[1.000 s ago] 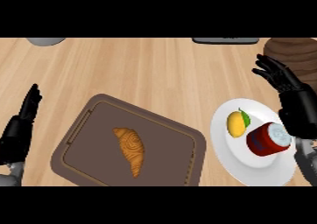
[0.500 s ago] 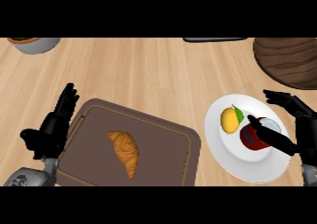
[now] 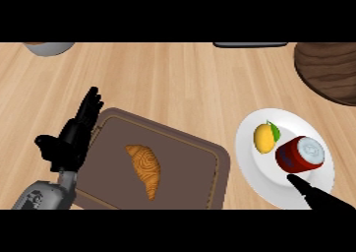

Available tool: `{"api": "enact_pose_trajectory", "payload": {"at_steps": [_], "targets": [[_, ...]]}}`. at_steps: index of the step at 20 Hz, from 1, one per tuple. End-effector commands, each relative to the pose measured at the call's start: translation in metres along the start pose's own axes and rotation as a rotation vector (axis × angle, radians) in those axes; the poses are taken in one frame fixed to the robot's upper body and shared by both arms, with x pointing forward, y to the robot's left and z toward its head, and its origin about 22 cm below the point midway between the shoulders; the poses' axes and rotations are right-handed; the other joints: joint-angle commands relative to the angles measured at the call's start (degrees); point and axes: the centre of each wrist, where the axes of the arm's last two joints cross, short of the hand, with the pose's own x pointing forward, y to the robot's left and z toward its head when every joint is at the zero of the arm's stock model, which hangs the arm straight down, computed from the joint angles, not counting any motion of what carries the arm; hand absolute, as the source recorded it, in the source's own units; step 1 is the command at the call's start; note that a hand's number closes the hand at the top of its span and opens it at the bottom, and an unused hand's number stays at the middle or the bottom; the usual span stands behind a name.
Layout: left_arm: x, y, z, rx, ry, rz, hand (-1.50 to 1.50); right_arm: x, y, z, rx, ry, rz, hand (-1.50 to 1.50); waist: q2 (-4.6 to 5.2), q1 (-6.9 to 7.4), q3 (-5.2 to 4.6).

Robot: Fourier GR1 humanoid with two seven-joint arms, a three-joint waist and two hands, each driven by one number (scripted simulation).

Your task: Pick the can from the plate and place it in the bowl

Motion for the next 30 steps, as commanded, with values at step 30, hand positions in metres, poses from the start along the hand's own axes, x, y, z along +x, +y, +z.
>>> {"api": "enact_pose_trajectory", "payload": {"at_steps": [30], "targets": [[0.014, -0.011, -0.009, -0.033, 0.011, 0.023, 0.00, 0.025, -0.038, -0.018, 0.282, 0.504, 0.179, -1.50, 0.21, 1.10, 0.12]]}}
